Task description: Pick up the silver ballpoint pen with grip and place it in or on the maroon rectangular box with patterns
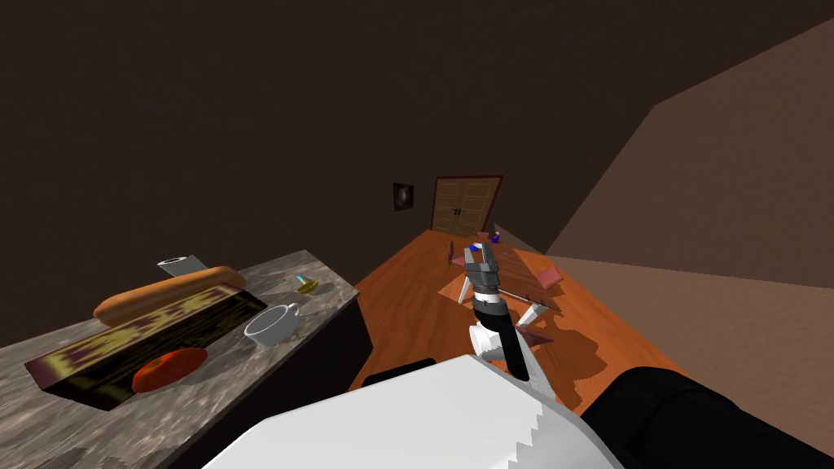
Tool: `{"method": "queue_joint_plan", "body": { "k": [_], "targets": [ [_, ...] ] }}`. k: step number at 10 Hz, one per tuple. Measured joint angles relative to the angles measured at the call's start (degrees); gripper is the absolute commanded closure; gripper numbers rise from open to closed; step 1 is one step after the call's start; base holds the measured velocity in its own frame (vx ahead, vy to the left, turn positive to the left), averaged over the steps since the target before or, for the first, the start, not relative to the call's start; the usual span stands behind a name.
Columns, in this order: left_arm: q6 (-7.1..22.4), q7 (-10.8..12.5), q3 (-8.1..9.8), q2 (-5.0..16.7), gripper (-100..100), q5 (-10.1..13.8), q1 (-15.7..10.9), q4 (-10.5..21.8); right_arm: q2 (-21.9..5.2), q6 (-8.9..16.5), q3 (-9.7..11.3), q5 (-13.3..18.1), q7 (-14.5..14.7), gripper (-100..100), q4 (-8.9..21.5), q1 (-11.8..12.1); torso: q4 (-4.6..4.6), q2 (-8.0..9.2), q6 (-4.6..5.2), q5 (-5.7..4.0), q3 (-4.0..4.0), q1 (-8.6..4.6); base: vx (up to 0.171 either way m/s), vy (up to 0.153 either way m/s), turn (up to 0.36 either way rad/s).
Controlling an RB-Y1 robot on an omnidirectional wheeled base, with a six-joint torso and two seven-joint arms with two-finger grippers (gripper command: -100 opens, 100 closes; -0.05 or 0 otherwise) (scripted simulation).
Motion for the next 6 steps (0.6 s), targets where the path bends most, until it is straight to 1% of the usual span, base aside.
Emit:
{"method": "queue_joint_plan", "body": {
  "k": [1, 2, 3, 4, 5, 6],
  "targets": [
    [-0.45, 1.33, 0.33, 1.01, 100, -0.54, -0.50, -0.23, 0.00, 0.00, 0.00, 0.00, 0.00, 0, 0.00, 0.00, -0.03, -0.18, 0.09, 0.02, -0.10, 0.09, 0.129, 0.076, -0.221],
    [-0.21, 3.60, 2.52, 2.33, 100, -0.54, 2.11, -2.78, -0.01, 0.00, -0.01, 0.00, 0.00, 0, 0.00, 0.01, -0.07, -0.33, 0.12, 0.03, -0.19, 0.16, 0.093, 0.061, -0.075],
    [-0.38, 4.12, 1.98, 2.80, 100, -0.95, 0.54, -1.95, 0.00, 0.00, -0.01, 0.00, 0.00, 0, 0.00, 0.01, -0.07, -0.22, -0.06, 0.10, -0.15, 0.18, 0.031, 0.018, 0.029],
    [-0.62, 3.70, 1.17, 2.81, 100, -1.30, -1.17, -0.93, 0.00, 0.00, -0.01, 0.00, 0.00, 0, 0.00, 0.01, -0.02, 0.05, -0.15, 0.12, 0.01, 0.09, 0.050, 0.033, -0.110],
    [-0.93, 4.37, 0.53, 3.50, 100, -2.11, -3.01, -0.57, 0.00, 0.00, 0.00, 0.00, 0.00, 0, 0.00, 0.00, 0.01, 0.02, 0.06, 0.02, 0.01, 0.08, 0.082, 0.067, -0.187],
    [-1.57, 4.50, -0.92, 4.23, 100, -2.96, -6.66, 1.19, 0.00, 0.00, 0.00, 0.00, 0.00, 0, 0.00, 0.00, -0.02, -0.12, 0.10, 0.02, -0.07, 0.14, 0.069, 0.057, -0.082]
  ]
}}
